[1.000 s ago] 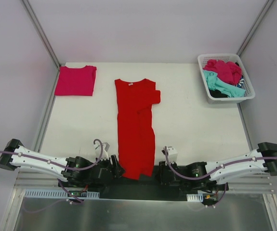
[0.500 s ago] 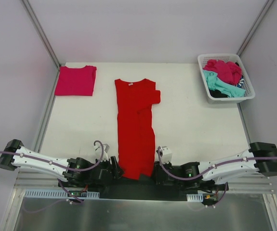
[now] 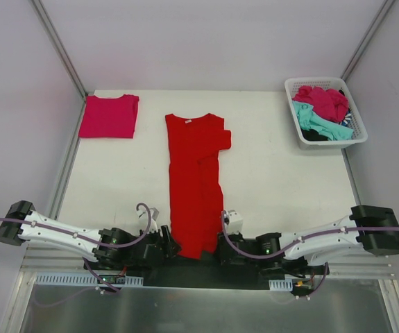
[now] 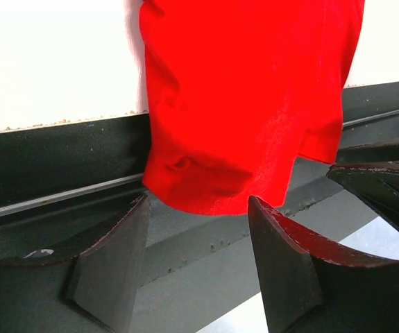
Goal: Fold and stack the t-shirts
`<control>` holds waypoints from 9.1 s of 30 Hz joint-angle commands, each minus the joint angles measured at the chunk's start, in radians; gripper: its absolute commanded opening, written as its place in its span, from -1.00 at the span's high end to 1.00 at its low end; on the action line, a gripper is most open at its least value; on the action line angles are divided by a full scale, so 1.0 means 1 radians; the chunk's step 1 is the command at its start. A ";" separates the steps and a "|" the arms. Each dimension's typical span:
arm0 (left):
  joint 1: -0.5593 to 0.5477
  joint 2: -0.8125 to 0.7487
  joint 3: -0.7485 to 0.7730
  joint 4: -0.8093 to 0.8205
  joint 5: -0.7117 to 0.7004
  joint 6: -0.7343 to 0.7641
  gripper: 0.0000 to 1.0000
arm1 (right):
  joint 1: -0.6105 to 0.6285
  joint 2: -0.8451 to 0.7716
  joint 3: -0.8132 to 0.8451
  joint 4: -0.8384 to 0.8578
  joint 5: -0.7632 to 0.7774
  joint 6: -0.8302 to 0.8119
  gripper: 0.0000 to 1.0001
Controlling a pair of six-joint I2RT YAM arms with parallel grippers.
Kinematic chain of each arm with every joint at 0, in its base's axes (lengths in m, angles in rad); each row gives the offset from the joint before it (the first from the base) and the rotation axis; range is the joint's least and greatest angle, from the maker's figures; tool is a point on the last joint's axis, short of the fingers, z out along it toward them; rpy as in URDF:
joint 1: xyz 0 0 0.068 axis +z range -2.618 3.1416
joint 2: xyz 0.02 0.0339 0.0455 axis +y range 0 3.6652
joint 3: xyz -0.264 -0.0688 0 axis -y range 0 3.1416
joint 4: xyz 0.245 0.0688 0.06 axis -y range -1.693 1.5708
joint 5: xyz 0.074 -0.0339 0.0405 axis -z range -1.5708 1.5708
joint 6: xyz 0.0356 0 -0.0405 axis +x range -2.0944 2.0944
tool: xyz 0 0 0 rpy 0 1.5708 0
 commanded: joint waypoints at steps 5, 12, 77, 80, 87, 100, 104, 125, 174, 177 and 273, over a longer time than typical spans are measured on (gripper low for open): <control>-0.008 0.040 -0.024 0.034 -0.047 -0.013 -0.11 | -0.035 0.021 0.023 0.029 -0.002 -0.035 0.44; -0.008 0.065 -0.050 0.082 -0.034 -0.028 0.01 | -0.048 0.046 -0.006 0.092 -0.018 -0.038 0.48; 0.274 -0.006 0.455 -0.383 -0.070 0.330 1.00 | -0.331 -0.207 0.282 -0.368 -0.016 -0.366 0.81; 0.343 0.003 0.462 -0.317 -0.032 0.432 1.00 | -0.374 -0.160 0.313 -0.348 -0.065 -0.402 0.81; 0.348 0.101 0.446 -0.251 0.062 0.443 1.00 | -0.365 -0.112 0.321 -0.325 -0.140 -0.387 0.57; 0.346 -0.241 0.052 -0.093 0.177 0.210 0.87 | -0.232 -0.332 0.029 -0.239 -0.053 -0.150 0.21; 0.345 -0.247 0.019 -0.066 0.176 0.202 0.87 | -0.198 -0.302 0.017 -0.218 -0.033 -0.120 0.24; 0.240 -0.276 -0.110 0.037 0.183 0.023 0.89 | -0.042 -0.213 -0.075 -0.033 0.030 0.088 0.32; 0.145 0.023 0.082 -0.065 0.205 0.053 0.31 | -0.023 -0.034 0.023 -0.012 -0.022 0.054 0.35; 0.145 0.113 0.160 -0.136 0.226 0.065 0.35 | -0.022 -0.029 0.031 -0.009 -0.024 0.045 0.36; 0.536 0.141 0.393 -0.204 0.311 0.404 1.00 | -0.379 -0.169 0.258 -0.288 -0.117 -0.323 0.99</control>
